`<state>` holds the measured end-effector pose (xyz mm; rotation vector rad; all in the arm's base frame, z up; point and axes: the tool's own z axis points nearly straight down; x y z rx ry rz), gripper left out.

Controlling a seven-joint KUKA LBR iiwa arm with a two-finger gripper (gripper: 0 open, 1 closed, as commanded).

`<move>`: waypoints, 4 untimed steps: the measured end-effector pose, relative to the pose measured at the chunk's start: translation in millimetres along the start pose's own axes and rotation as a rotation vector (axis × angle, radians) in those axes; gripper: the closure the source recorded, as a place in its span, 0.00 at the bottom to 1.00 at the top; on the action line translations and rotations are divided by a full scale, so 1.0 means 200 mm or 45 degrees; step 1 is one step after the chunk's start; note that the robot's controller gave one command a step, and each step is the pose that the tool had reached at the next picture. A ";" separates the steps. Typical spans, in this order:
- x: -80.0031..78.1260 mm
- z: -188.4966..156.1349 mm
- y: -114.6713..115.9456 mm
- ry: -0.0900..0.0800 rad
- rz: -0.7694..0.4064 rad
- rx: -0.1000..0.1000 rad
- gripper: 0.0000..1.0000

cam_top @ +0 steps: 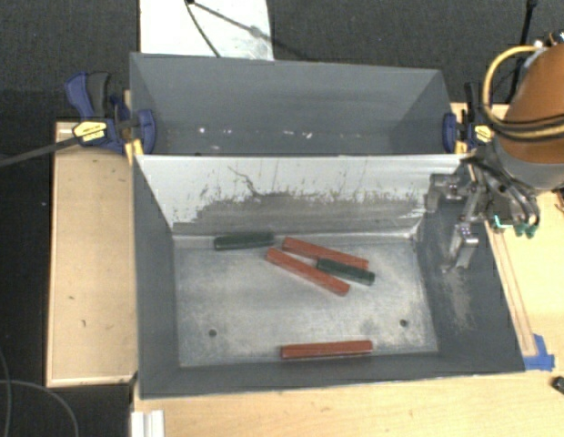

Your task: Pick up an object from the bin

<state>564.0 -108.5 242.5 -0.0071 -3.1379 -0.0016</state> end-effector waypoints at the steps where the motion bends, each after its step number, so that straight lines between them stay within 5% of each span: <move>1: -0.07 0.67 0.18 0.001 -0.207 -0.002 0.00; 2: -0.10 0.87 0.43 -0.002 -0.235 -0.003 0.00; 3: -0.11 0.86 0.41 -0.008 -0.234 0.001 1.00; 4: 0.18 0.08 0.19 -0.015 -0.434 0.006 1.00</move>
Offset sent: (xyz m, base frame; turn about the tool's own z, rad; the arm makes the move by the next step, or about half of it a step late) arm 0.0150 0.0350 -0.1300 -0.1631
